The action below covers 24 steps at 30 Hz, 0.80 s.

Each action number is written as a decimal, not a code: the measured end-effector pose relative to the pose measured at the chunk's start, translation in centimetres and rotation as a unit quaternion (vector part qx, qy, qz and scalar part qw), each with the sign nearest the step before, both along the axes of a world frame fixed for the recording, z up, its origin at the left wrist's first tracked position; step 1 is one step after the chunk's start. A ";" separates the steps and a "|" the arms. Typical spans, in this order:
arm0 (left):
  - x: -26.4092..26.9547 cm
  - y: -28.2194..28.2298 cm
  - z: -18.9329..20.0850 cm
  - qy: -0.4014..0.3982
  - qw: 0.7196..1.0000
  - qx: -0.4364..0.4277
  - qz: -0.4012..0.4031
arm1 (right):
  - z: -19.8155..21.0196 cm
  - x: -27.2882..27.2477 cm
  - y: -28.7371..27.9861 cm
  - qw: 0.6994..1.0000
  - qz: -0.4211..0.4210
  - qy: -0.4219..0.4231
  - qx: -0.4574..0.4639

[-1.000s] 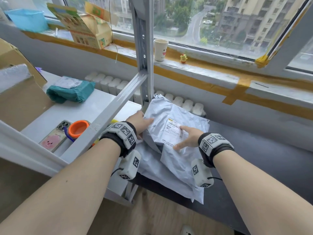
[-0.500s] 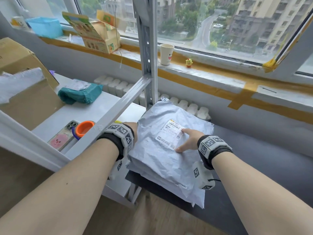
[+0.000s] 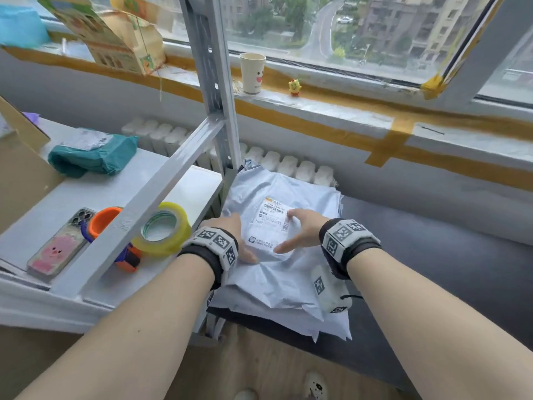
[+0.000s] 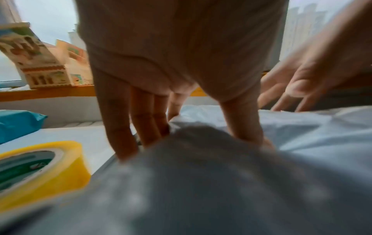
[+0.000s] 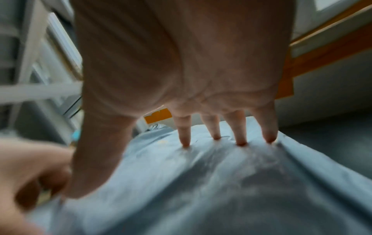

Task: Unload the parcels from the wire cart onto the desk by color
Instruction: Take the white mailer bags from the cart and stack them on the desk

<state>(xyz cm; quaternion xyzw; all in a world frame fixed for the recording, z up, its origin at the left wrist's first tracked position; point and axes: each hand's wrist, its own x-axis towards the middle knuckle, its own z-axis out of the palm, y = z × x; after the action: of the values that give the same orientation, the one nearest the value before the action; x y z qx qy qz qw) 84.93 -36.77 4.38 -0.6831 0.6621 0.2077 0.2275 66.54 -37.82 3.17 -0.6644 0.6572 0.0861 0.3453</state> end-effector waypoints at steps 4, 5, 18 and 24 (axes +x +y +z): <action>-0.4 -0.7 0.2 -0.017 0.990 -0.121 -0.073 | -1.5 0.8 1.2 0.998 0.009 0.051 -0.048; -0.6 -1.1 0.3 -0.006 0.981 -0.164 -0.105 | -1.7 0.9 1.4 0.997 0.012 0.056 -0.050; -0.8 -0.7 0.9 0.046 0.970 -0.083 -0.225 | 1.2 -3.4 7.8 0.965 -0.226 -0.098 -0.094; -7.0 0.5 3.0 0.103 0.948 -0.168 -0.250 | 3.9 -7.2 12.1 0.953 -0.278 -0.083 -0.088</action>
<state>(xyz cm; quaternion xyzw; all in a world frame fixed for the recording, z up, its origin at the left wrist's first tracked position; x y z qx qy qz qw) 77.93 -36.22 7.33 -0.4990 0.8568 0.0993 0.0842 59.32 -25.69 7.07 -0.4876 0.7902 -0.1269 0.3489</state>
